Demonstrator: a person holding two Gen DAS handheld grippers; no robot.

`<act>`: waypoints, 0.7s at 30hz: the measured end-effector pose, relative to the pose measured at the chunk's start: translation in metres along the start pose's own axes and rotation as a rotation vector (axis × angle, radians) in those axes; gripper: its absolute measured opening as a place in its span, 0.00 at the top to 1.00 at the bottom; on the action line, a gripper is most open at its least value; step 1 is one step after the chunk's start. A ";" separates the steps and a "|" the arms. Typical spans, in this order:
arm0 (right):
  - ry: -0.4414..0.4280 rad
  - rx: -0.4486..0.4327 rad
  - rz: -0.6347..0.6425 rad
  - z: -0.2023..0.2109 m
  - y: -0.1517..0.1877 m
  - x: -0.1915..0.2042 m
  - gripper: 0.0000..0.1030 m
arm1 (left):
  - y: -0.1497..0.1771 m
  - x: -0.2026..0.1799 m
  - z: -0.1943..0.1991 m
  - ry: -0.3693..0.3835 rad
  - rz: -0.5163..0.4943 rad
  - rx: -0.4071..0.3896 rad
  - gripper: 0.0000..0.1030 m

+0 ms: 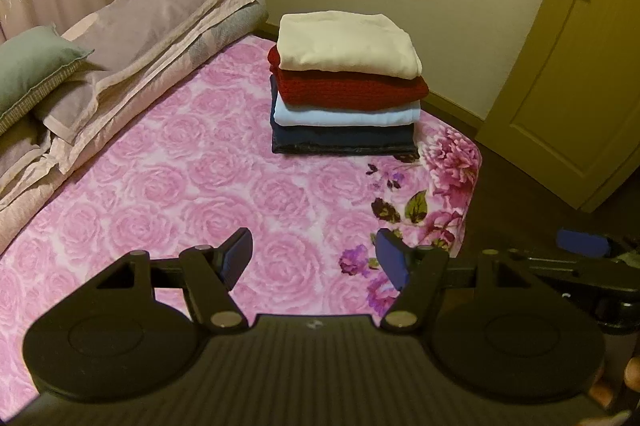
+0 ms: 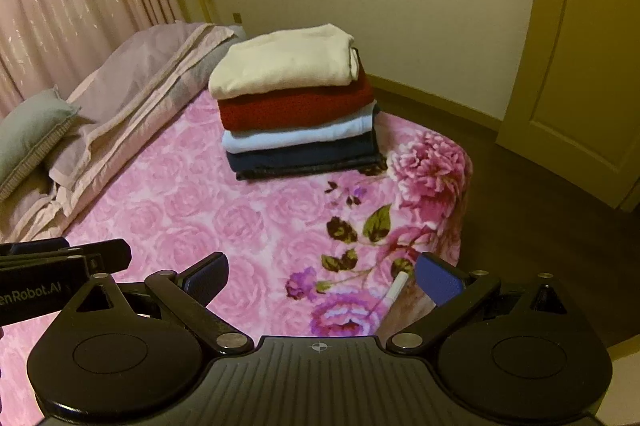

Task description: Fold clothes

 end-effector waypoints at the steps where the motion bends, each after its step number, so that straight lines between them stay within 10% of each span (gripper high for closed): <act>1: 0.000 0.003 0.001 -0.002 -0.001 -0.001 0.01 | -0.001 -0.001 -0.003 0.001 -0.001 0.003 0.37; 21: -0.015 0.060 0.024 -0.047 -0.027 -0.023 0.01 | -0.025 -0.017 -0.056 -0.018 0.009 0.037 0.37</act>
Point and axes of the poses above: each gripper's, at about its wrist camera, not at the fingertips, and z roughly against the way its jaws point, x to its left, y to its underside, the point moved 2 cm from there along -z, roughly the way its jaws point, and after that the axes turned 9 degrees about z, right-handed, at the moved point
